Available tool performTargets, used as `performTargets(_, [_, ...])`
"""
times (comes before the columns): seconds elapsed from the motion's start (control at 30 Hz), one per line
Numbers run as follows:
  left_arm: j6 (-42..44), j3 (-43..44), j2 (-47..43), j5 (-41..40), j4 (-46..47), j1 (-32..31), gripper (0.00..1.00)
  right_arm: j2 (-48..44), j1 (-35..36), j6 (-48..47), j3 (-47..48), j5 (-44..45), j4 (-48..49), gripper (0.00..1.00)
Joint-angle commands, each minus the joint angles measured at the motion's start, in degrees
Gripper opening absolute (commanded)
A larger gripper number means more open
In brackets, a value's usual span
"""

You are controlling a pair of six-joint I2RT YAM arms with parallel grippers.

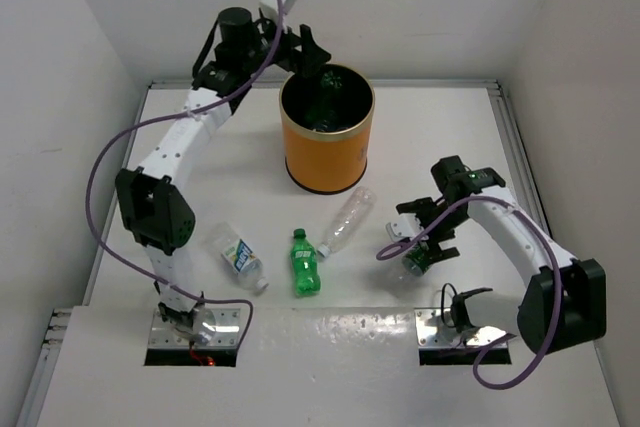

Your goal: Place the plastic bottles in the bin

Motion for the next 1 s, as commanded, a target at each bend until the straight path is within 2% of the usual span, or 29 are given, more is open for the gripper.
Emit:
performTargets(0.0, [0.17,2.16,-9.72,2.17,-0.95,3.67,1.0,1.8,2.7,0.1,1.39,0.98,1.95,1.0])
performTargets(0.07, [2.71,-0.03,-12.98,4.37,-4.38,5.61,1.0,2.68,4.55,-1.13,-0.54,1.86,3.7,1.0])
performTargets(0.3, [13.69,-17.42,-29.16,7.45,-13.96,11.68,1.0,7.08,11.49,-1.57,-4.32,5.72,8.8,1.0])
performTargets(0.47, [18.62,-22.63,-35.23,6.93,-20.03,14.15,1.0,9.37,16.06,-1.75,-7.49,7.57,12.23,1.0])
performTargets(0.57, [20.54,-25.44,-38.39,6.31,-21.7,15.99,1.0,10.68,19.4,-0.96,-9.15,8.54,13.28,0.96])
performTargets(0.63, [22.74,-27.29,-40.41,5.26,-23.38,17.66,1.0,9.9,21.25,0.01,-9.69,8.72,13.73,0.9])
performTargets(0.67, [24.15,-27.29,-40.94,4.73,-25.73,17.66,1.0,9.9,21.69,0.27,-9.86,8.72,13.64,0.86])
performTargets(0.7, [27.03,-27.99,-40.95,3.25,-26.88,18.27,1.0,9.03,22.91,1.32,-10.3,8.72,13.82,0.71])
performTargets(0.77, [29.86,-29.31,-42.26,1.4,-29.69,18.98,1.0,8.4,23.8,2.47,-9.96,8.54,13.82,0.54])
performTargets(0.8, [31.26,-29.92,-43.14,-0.7,-29.71,19.68,1.0,7.79,25.72,5.43,-8.56,8.72,13.56,0.4])
performTargets(0.87, [32.59,-32.03,-44.1,-1.42,-30.23,21.17,1.0,7.17,27.66,11.83,-0.16,7.24,9.8,0.25])
performTargets(0.9, [32.6,-32.73,-44.98,-1.42,-30.23,21.7,1.0,6.91,28.02,17.01,2.85,4.18,7.6,0.07])
performTargets(0.97, [33.3,-34.58,-45.69,-0.82,-30.23,22.5,1.0,6.91,27.85,26.23,14.18,-0.32,5.74,0.03])
